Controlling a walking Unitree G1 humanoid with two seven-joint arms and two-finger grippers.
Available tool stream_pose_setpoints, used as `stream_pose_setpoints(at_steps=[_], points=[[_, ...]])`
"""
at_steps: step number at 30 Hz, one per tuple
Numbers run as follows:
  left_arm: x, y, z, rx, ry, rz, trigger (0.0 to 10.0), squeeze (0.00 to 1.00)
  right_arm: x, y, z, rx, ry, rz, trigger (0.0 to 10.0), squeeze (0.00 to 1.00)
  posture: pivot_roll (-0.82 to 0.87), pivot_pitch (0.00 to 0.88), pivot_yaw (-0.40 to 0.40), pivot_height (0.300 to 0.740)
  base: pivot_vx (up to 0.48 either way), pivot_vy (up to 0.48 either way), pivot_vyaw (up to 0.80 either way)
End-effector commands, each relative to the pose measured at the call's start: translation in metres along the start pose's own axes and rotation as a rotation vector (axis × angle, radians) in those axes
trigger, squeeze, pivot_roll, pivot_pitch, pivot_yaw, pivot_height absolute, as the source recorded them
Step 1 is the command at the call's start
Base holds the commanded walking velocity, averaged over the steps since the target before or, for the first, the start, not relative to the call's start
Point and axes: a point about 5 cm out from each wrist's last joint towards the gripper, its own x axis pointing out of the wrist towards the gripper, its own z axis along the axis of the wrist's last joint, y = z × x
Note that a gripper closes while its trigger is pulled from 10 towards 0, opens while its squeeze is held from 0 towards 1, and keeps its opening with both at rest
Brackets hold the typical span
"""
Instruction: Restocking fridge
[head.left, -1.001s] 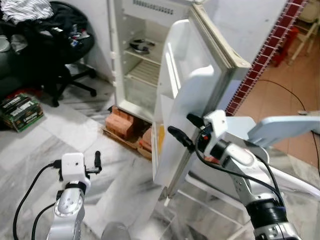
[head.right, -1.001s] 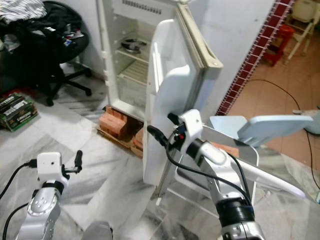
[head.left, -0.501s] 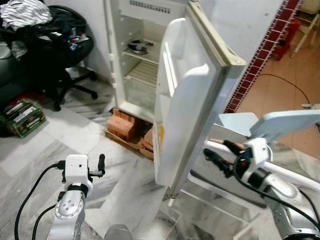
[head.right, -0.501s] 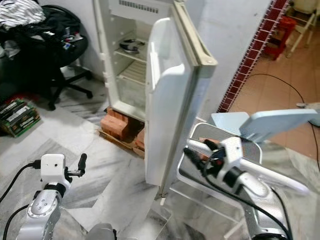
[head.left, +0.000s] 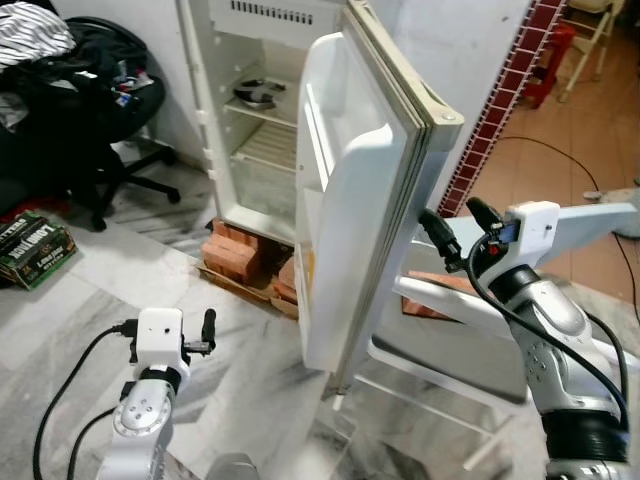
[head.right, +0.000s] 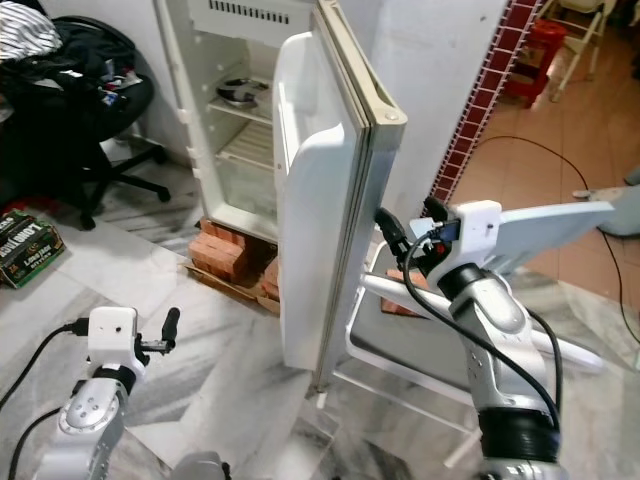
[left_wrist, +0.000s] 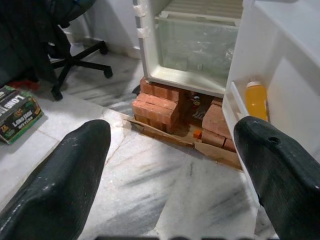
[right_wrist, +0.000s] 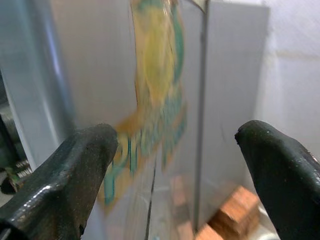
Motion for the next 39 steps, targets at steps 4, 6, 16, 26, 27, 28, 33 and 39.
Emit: stream_pose_setpoints(at_steps=[4,6,16,26,27,28,33,39], points=[[0.002,-0.003,0.001,0.002,0.010,-0.009,10.0,0.00,0.022,0.009,0.013,-0.019,-0.050,0.057,10.0,0.00,0.14,0.000,-0.047,0.740,0.000,0.000,0.00],[0.002,-0.003,0.001,0.002,0.010,-0.007,10.0,0.00,0.027,0.011,0.014,-0.022,-0.057,0.060,10.0,0.00,0.14,0.000,-0.047,0.740,0.000,0.000,0.00],[0.006,-0.005,0.002,0.013,0.014,-0.013,10.0,0.00,0.064,0.036,0.021,-0.039,-0.090,0.088,10.0,0.00,0.14,0.000,-0.043,0.740,0.000,0.000,0.00],[0.011,-0.011,0.004,0.027,0.018,-0.028,10.0,0.00,0.123,0.131,0.003,0.031,-0.005,0.085,10.0,0.00,0.18,0.000,-0.072,0.740,0.000,0.000,0.00],[0.013,-0.012,0.005,0.030,0.015,-0.029,10.0,0.00,0.121,0.208,-0.001,0.203,0.025,0.369,10.0,0.00,0.19,0.000,-0.081,0.740,0.000,0.000,0.00],[0.013,-0.013,0.006,0.030,0.014,-0.029,10.0,0.00,0.117,0.232,0.000,0.273,0.034,0.474,10.0,0.00,0.19,0.000,-0.081,0.740,0.000,0.000,0.00],[0.014,-0.015,0.009,0.046,-0.008,-0.026,10.0,0.00,0.068,0.303,0.038,0.609,-0.032,1.130,10.0,0.00,0.24,0.000,-0.114,0.740,0.000,0.000,0.00],[0.012,-0.010,0.005,0.025,0.003,0.002,10.0,0.00,0.076,0.266,0.011,0.549,0.051,1.023,10.0,0.00,0.22,0.000,-0.120,0.740,0.000,0.000,0.00]])
